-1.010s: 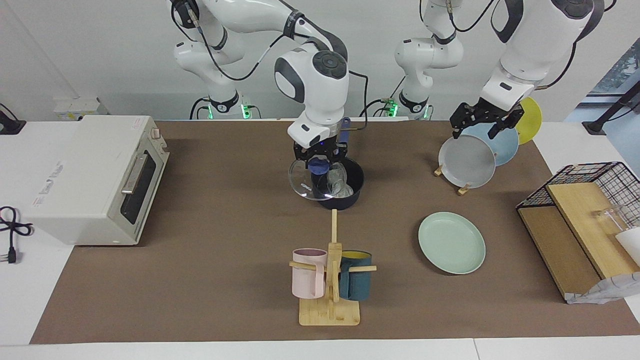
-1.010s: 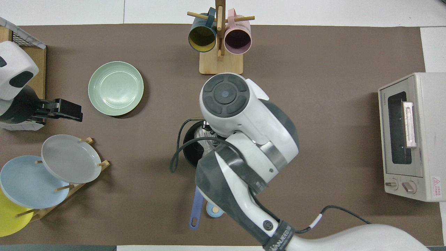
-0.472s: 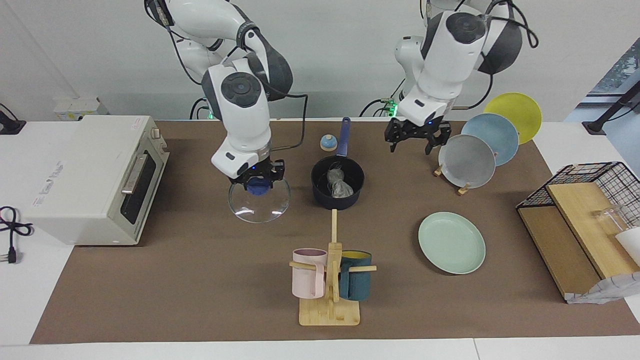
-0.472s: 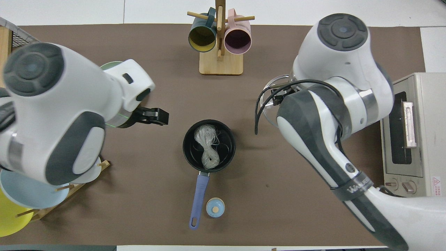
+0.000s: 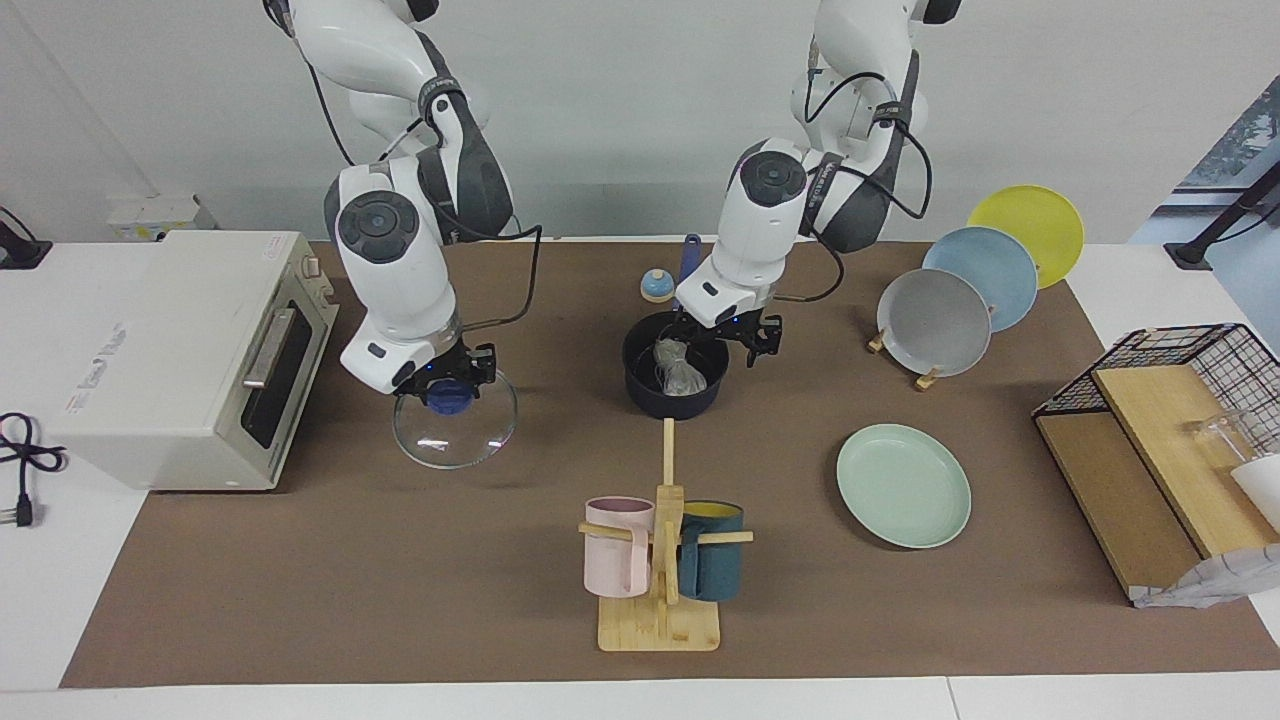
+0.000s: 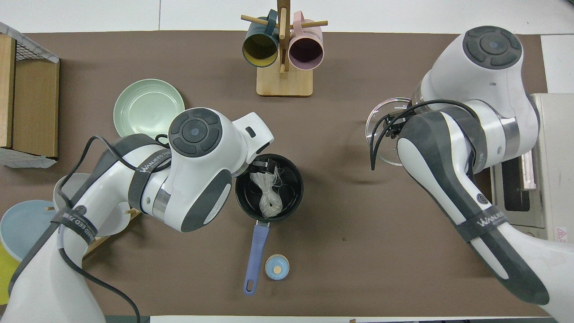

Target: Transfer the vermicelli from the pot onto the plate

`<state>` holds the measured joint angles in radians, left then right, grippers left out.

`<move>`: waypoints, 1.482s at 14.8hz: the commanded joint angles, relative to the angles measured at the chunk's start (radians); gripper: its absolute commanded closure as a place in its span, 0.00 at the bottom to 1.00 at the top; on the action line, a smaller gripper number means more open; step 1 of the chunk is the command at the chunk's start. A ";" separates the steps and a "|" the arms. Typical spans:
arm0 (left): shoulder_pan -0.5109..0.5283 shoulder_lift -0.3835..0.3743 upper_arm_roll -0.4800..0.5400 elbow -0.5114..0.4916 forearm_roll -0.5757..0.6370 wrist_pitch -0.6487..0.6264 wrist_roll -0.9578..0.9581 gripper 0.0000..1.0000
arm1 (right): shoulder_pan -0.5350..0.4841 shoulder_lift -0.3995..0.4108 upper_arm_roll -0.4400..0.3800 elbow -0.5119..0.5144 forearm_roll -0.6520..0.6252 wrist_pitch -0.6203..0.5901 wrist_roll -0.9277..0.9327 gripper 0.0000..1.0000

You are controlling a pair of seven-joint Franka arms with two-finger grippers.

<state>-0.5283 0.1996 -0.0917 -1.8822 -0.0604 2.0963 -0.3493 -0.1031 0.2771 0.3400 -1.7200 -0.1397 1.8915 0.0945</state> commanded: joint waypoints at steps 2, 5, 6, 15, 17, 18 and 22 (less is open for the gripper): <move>-0.038 0.011 0.017 -0.028 -0.024 0.053 -0.023 0.00 | -0.069 -0.079 0.011 -0.182 -0.006 0.151 -0.075 0.45; -0.064 0.038 0.017 -0.029 -0.024 0.065 -0.066 0.00 | -0.072 -0.068 0.010 -0.234 -0.006 0.234 -0.075 0.45; -0.081 0.040 0.017 -0.031 -0.025 0.064 -0.086 0.00 | -0.073 -0.068 0.010 -0.252 -0.006 0.250 -0.075 0.45; -0.141 0.057 0.017 -0.101 -0.025 0.149 -0.192 0.00 | -0.096 -0.038 0.008 -0.319 -0.006 0.339 -0.075 0.43; -0.141 0.066 0.017 -0.100 -0.025 0.159 -0.192 0.00 | -0.096 -0.041 0.010 -0.328 -0.006 0.342 -0.072 0.35; -0.141 0.067 0.017 -0.098 -0.025 0.163 -0.188 0.00 | -0.096 -0.042 0.008 -0.334 -0.006 0.345 -0.068 0.31; -0.144 0.070 0.017 -0.101 -0.024 0.165 -0.180 0.06 | -0.095 -0.044 0.008 -0.323 -0.006 0.330 -0.067 0.00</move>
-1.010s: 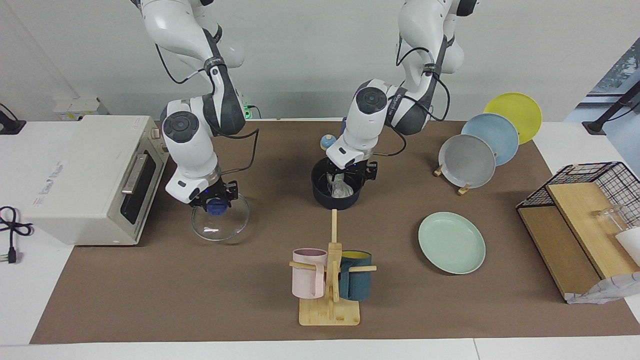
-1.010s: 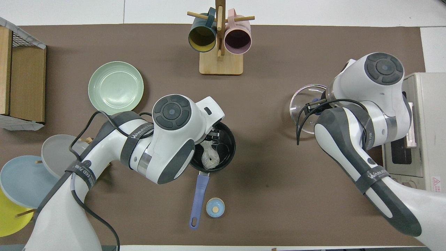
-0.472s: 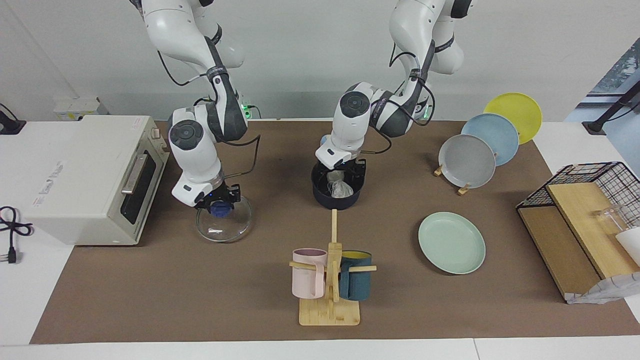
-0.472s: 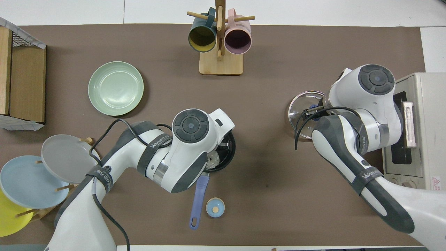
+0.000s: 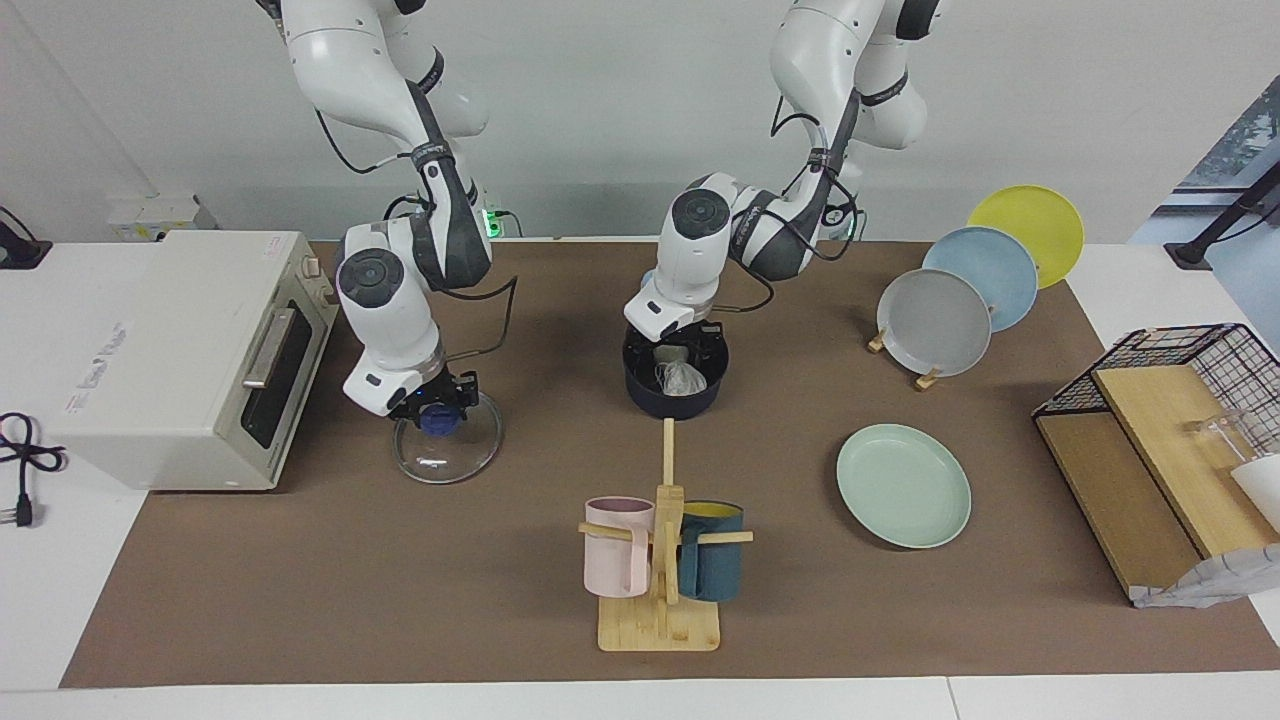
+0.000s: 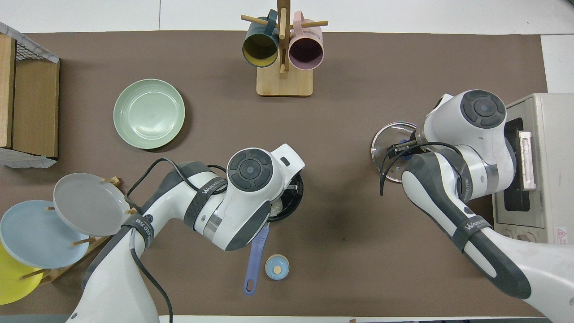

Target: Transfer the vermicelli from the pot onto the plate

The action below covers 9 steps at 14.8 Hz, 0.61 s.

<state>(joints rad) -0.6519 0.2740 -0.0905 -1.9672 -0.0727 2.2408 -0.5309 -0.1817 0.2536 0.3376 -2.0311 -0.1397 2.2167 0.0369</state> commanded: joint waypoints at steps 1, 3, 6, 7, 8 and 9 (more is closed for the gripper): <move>-0.023 -0.004 0.017 -0.016 -0.012 0.020 0.002 0.25 | -0.019 -0.027 0.011 -0.003 -0.005 0.000 -0.012 0.00; -0.023 -0.004 0.017 -0.012 -0.010 0.007 0.002 0.81 | -0.022 -0.051 0.012 0.028 -0.003 -0.058 -0.014 0.00; -0.011 -0.015 0.018 -0.001 -0.006 -0.022 0.009 1.00 | -0.022 -0.083 0.014 0.124 0.002 -0.223 -0.009 0.00; -0.009 -0.021 0.021 0.008 -0.006 -0.041 0.011 1.00 | -0.022 -0.086 0.015 0.155 0.002 -0.273 -0.009 0.00; -0.009 -0.027 0.026 0.025 -0.007 -0.070 0.012 1.00 | -0.022 -0.096 0.014 0.194 0.002 -0.328 -0.009 0.00; -0.003 -0.036 0.026 0.048 -0.006 -0.108 0.012 1.00 | -0.024 -0.099 0.014 0.227 0.003 -0.372 -0.006 0.00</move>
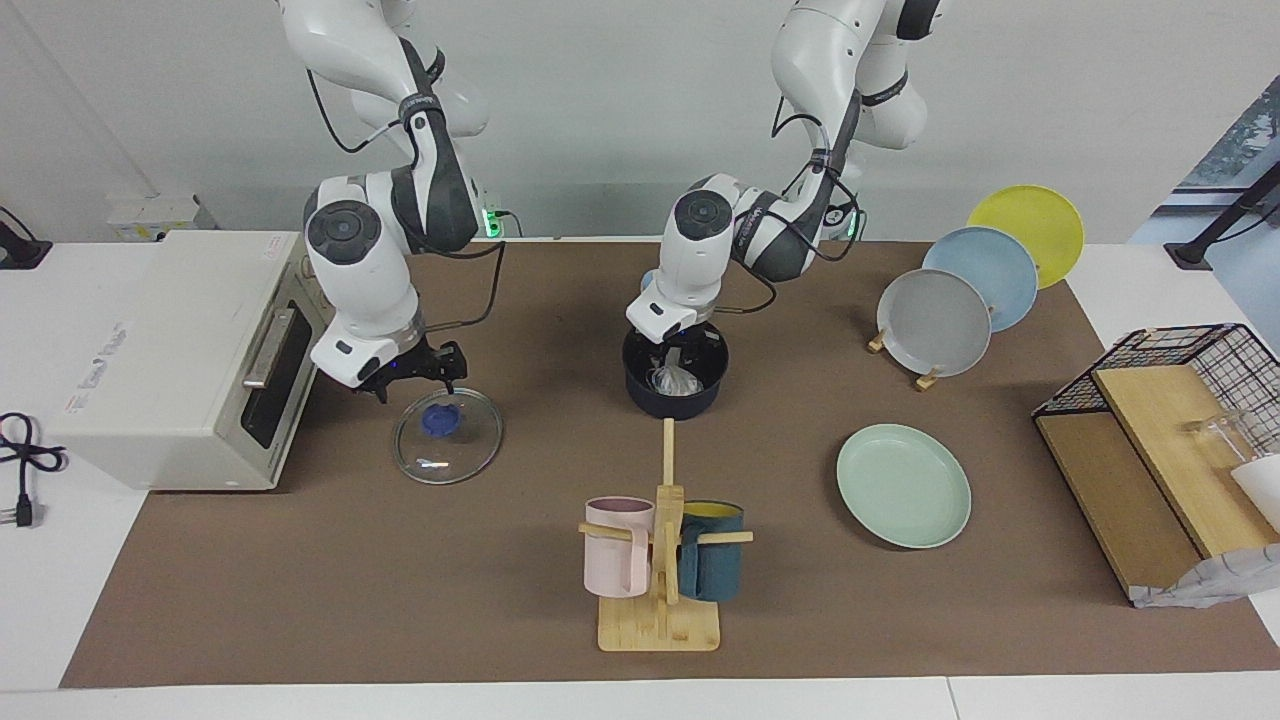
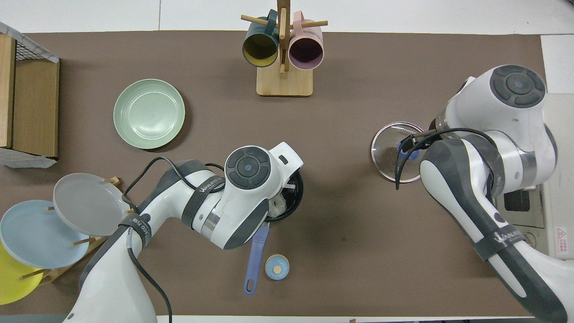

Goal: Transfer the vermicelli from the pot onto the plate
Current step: 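Set the lid down with the right gripper while the left gripper lifts vermicelli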

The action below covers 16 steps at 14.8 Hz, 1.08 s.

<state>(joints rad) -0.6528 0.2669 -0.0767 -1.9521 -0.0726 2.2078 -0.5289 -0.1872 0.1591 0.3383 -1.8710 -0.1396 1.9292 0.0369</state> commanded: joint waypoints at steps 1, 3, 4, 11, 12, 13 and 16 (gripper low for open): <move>0.010 -0.037 0.012 0.051 -0.006 -0.111 0.012 1.00 | -0.021 -0.009 0.010 0.102 0.003 -0.128 -0.006 0.00; 0.025 -0.067 0.012 0.085 -0.007 -0.189 0.017 1.00 | -0.029 -0.021 0.008 0.180 0.020 -0.223 -0.006 0.00; 0.042 -0.084 0.012 0.102 -0.007 -0.226 0.023 1.00 | -0.029 -0.035 0.007 0.215 0.034 -0.269 -0.005 0.00; 0.191 -0.104 0.011 0.376 -0.058 -0.540 0.073 1.00 | 0.000 -0.156 -0.063 0.234 0.063 -0.441 -0.006 0.00; 0.235 -0.103 0.011 0.409 -0.059 -0.566 0.101 1.00 | 0.033 -0.150 -0.109 0.237 0.072 -0.437 -0.006 0.00; 0.284 -0.100 0.011 0.427 -0.068 -0.583 0.130 1.00 | 0.054 -0.151 -0.146 0.240 0.081 -0.434 -0.006 0.00; 0.409 -0.074 0.015 0.466 -0.076 -0.573 0.220 1.00 | 0.144 -0.116 -0.270 0.309 0.119 -0.459 -0.005 0.00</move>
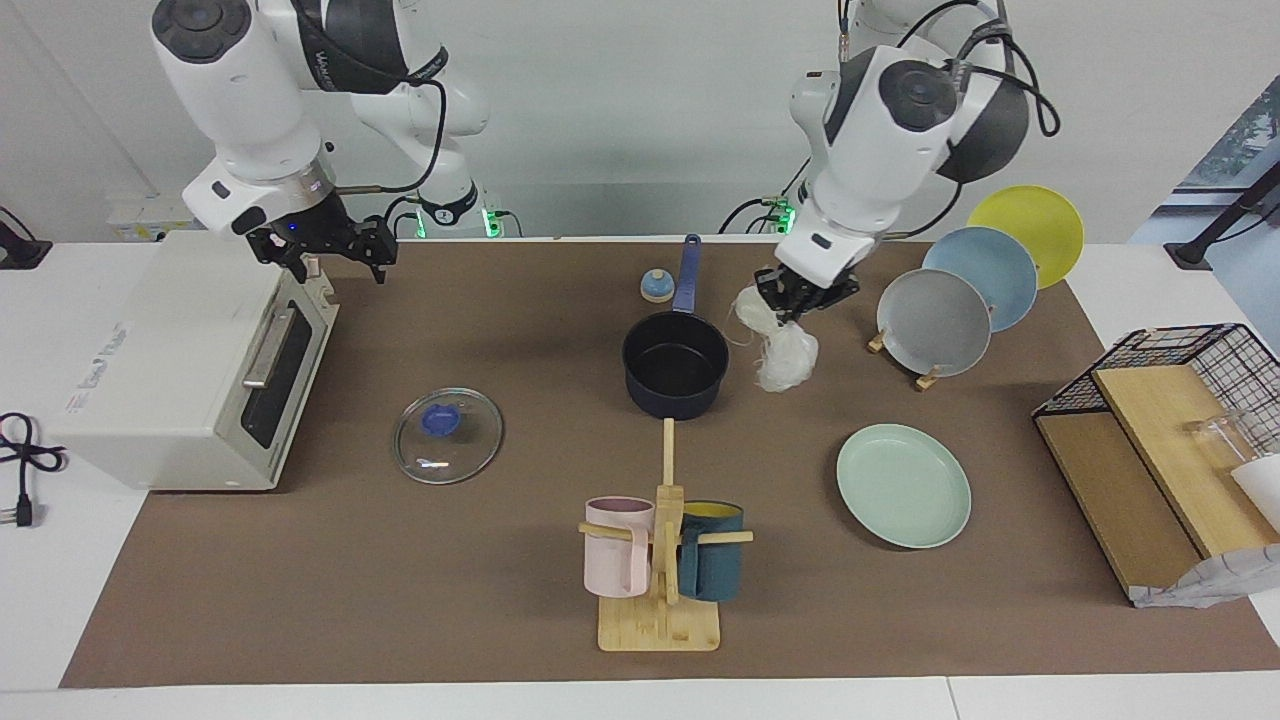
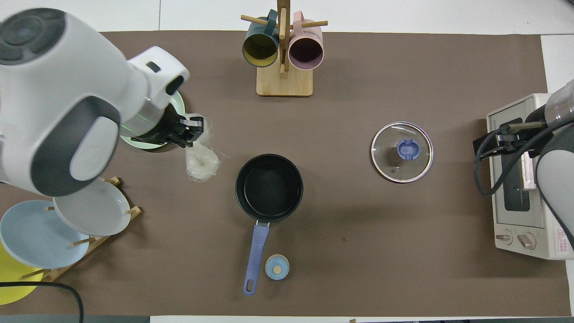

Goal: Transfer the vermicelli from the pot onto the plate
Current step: 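Lower the vermicelli onto the green plate and open the left gripper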

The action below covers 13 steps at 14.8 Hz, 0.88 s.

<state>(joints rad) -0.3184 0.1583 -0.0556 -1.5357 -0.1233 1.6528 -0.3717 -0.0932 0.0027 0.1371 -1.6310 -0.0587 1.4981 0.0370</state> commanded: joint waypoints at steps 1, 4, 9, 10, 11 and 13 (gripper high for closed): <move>0.117 0.041 -0.006 0.049 -0.024 0.002 0.101 1.00 | 0.055 0.071 -0.080 0.109 0.043 -0.056 -0.005 0.00; 0.203 0.116 -0.004 0.048 -0.013 0.117 0.189 1.00 | 0.069 0.076 -0.085 0.128 0.040 -0.072 -0.003 0.00; 0.272 0.247 -0.004 0.040 0.039 0.303 0.296 1.00 | 0.096 0.024 -0.096 0.083 0.040 -0.072 0.057 0.00; 0.269 0.248 -0.004 0.010 0.045 0.330 0.307 1.00 | 0.096 0.019 -0.096 0.080 0.040 -0.072 0.060 0.00; 0.269 0.248 -0.004 -0.007 0.045 0.343 0.318 1.00 | 0.096 0.019 -0.097 0.080 0.040 -0.075 0.051 0.00; 0.269 0.256 -0.004 -0.017 0.047 0.351 0.332 1.00 | 0.090 0.020 -0.099 0.083 0.039 -0.072 0.044 0.00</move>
<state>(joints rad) -0.0468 0.4298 -0.0577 -1.5285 -0.0969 1.9798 -0.0608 -0.0034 0.0393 0.0505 -1.5313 -0.0324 1.4307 0.0808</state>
